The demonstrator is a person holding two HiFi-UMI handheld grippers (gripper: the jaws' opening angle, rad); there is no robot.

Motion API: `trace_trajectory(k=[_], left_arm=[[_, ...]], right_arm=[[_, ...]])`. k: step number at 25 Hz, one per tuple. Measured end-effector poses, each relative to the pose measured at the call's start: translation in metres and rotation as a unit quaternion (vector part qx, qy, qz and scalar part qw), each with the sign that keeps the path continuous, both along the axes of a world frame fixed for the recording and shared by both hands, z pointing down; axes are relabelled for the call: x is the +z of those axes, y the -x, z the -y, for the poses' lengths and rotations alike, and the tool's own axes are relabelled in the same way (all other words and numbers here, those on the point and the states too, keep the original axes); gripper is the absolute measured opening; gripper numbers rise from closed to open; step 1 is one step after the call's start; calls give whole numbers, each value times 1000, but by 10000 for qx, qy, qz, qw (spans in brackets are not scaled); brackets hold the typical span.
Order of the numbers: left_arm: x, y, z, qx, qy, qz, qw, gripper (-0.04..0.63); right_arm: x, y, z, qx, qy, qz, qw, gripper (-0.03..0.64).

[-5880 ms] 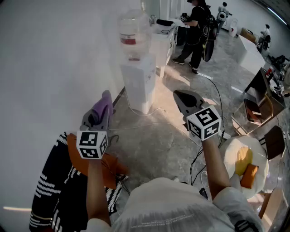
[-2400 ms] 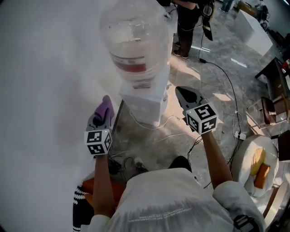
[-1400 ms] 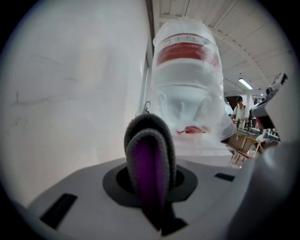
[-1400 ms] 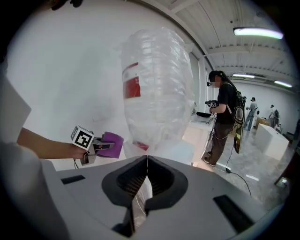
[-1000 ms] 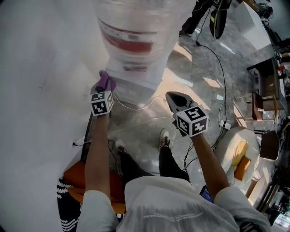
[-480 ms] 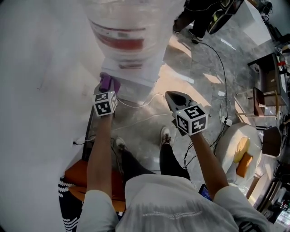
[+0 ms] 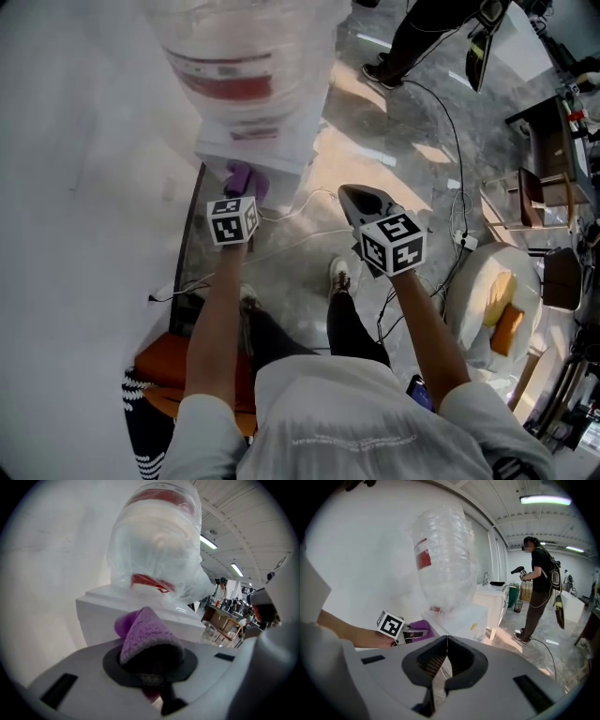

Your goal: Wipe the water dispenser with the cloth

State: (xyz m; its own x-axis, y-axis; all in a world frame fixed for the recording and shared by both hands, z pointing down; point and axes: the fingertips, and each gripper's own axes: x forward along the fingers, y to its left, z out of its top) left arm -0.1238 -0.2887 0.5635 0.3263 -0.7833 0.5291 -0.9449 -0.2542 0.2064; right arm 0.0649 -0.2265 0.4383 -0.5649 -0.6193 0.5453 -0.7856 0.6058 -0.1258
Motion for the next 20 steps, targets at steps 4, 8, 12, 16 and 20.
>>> trace_trajectory(k=[4, 8, 12, 16, 20], left_arm=[[-2, -29, -7, 396, 6, 82, 9992, 66], [-5, -52, -13, 697, 63, 51, 9975, 66], [-8, -77, -20, 1164, 76, -22, 9932, 66], [-10, -98, -26, 1524, 128, -148, 9881, 66], [-12, -124, -34, 2044, 65, -58, 9789, 66]], right_arm=[[1, -11, -3, 95, 12, -20, 10000, 15], [2, -19, -7, 154, 42, -26, 9999, 15], [5, -25, -10, 207, 61, -40, 9998, 15], [7, -26, -13, 251, 80, -28, 9996, 15], [8, -31, -16, 305, 99, -22, 9995, 15]])
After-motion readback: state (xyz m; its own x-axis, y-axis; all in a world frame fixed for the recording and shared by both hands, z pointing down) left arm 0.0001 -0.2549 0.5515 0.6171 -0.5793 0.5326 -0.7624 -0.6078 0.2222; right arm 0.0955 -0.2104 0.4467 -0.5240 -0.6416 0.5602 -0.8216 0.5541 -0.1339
